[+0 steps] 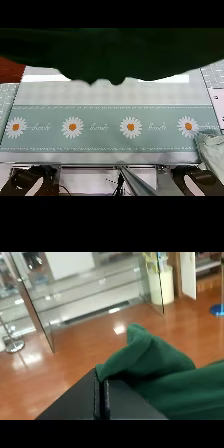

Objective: Fold the shirts.

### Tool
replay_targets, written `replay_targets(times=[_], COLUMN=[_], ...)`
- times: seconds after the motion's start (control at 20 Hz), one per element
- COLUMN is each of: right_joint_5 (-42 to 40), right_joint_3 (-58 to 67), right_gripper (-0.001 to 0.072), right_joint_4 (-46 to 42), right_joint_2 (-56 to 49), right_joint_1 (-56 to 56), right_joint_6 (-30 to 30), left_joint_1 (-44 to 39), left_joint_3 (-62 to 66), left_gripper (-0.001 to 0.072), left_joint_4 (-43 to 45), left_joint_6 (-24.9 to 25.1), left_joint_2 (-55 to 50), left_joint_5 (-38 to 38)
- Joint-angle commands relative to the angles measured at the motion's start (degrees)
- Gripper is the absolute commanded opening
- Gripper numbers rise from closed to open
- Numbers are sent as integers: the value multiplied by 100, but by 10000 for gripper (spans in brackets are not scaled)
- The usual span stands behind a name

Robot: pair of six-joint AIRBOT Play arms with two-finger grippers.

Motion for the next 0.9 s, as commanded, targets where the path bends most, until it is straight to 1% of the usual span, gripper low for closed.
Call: replay_targets(times=[0.0, 0.1, 0.2, 0.3, 0.4, 0.55, 0.7, 0.85], right_joint_5=[1808, 2752, 3410, 3388, 3388, 3383, 3128, 2809], right_joint_3=[424, 422, 422, 407, 407, 407, 407, 407], right_gripper=[23, 23, 23, 23, 24, 23, 24, 24], right_joint_4=[-715, -647, -654, -321, -68, 35, -321, -750], right_joint_2=[236, 131, -52, -262, -664, -1576, -2695, -3842], right_joint_1=[-2, 0, 0, 0, 0, 0, -4, -4], right_joint_6=[195, 105, -2, -42, -42, -380, -673, -680], left_joint_1=[57, 57, 57, 57, 57, 57, 57, 57], left_joint_3=[136, 63, -173, -520, -986, -1773, -2470, -2905], left_gripper=[25, 25, 25, 25, 25, 25, 25, 25], left_joint_4=[-81, -400, -896, -1502, -1893, -1886, -1888, -1864], left_joint_6=[9, 9, 9, 9, 9, 11, 13, 13], left_joint_2=[291, 275, 278, 249, 210, 164, 63, -107], left_joint_5=[-1534, -2319, -2540, -2509, -2341, -1799, -1322, -1005])
